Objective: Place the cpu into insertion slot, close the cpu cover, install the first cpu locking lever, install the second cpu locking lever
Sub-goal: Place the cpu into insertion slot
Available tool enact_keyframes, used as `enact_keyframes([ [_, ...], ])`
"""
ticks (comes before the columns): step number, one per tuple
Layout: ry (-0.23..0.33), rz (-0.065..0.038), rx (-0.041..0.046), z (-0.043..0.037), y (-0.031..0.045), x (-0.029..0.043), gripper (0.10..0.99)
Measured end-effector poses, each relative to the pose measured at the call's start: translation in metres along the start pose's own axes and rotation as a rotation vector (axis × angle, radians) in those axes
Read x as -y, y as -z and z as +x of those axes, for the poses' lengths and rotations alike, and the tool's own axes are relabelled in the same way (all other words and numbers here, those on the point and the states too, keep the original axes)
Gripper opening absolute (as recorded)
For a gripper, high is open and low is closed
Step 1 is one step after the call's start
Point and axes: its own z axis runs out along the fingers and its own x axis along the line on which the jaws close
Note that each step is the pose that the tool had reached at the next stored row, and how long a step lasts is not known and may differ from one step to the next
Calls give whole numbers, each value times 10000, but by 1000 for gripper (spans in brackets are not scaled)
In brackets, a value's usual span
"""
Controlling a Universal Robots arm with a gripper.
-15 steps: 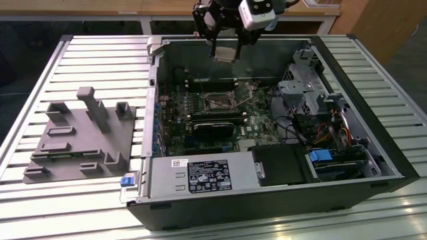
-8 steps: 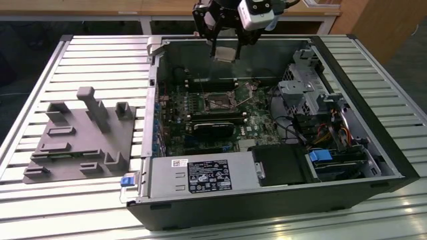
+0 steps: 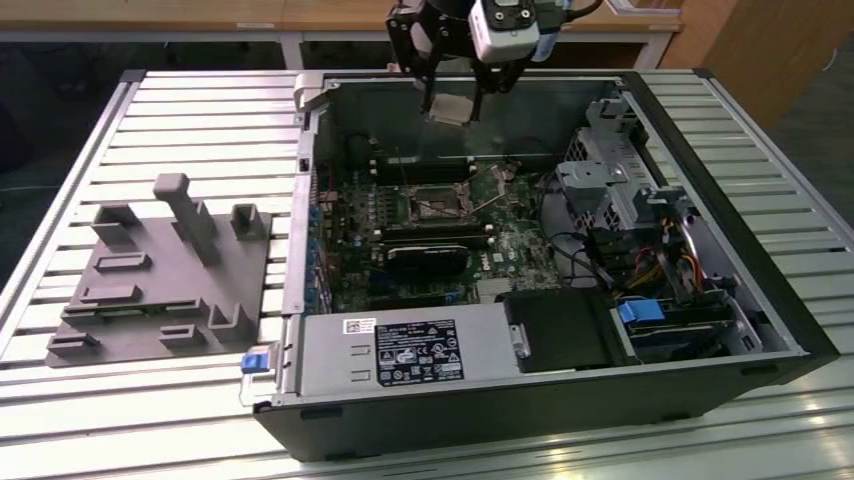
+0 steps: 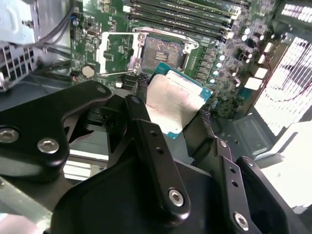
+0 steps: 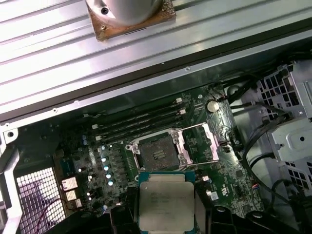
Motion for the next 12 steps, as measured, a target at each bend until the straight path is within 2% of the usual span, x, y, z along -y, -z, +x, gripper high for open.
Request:
enact_keyframes([
  [12,-1923,-34,172,0,-19,2,541],
])
